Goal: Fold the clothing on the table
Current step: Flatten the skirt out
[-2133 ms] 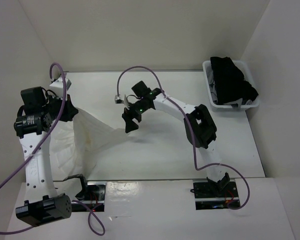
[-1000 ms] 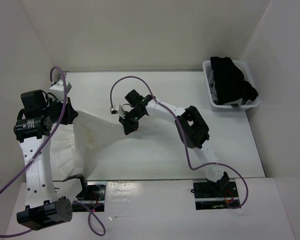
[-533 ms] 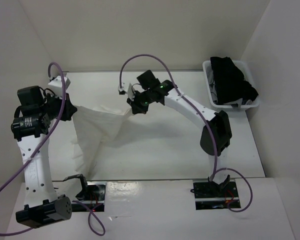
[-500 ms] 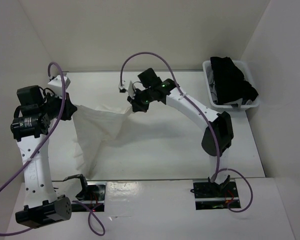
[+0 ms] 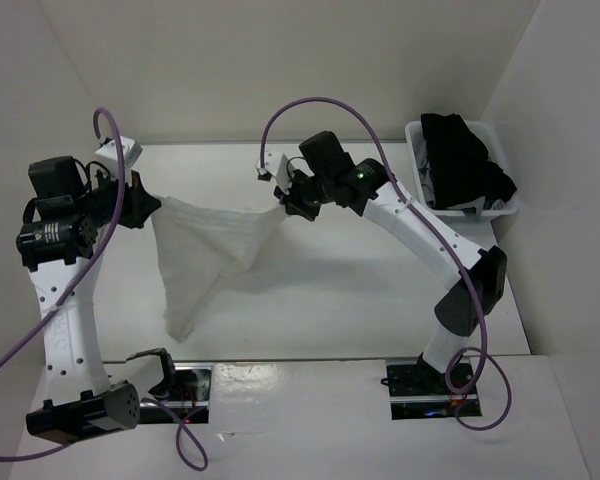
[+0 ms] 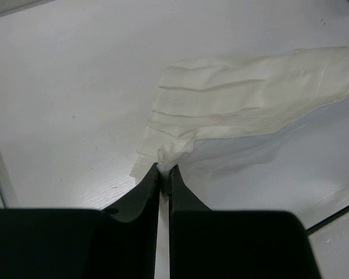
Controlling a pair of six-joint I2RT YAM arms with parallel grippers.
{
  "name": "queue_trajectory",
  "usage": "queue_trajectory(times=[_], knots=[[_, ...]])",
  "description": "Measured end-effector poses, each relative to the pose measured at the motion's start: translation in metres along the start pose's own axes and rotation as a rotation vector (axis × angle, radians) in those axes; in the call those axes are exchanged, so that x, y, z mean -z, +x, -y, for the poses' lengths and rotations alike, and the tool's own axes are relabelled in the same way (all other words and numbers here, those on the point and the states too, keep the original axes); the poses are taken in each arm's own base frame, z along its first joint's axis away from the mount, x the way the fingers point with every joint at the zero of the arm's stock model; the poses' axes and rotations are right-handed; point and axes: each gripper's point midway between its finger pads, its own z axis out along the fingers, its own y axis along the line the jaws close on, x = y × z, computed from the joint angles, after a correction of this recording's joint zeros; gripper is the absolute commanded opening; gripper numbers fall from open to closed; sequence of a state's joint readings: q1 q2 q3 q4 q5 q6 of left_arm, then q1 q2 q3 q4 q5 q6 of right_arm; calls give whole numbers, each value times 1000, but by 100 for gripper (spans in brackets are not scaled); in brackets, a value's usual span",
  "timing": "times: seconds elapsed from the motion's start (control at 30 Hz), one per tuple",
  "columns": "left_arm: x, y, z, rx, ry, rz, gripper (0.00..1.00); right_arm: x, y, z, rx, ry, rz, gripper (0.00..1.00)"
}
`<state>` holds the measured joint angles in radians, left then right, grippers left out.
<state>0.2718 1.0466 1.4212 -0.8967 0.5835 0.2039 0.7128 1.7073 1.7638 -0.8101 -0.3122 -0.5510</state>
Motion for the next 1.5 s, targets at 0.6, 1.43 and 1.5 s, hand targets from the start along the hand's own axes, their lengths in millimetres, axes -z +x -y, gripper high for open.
queue_trajectory(times=[0.6,1.43,1.5], knots=[[-26,-62,-23,31,4,110,0,60,-51,100,-211,500,150,0],[-42,-26,-42,120,-78,74,0,321,96,161,-669,1069,329,0],[-37,-25,-39,115,-83,79,0,321,93,152,-648,1048,334,0]])
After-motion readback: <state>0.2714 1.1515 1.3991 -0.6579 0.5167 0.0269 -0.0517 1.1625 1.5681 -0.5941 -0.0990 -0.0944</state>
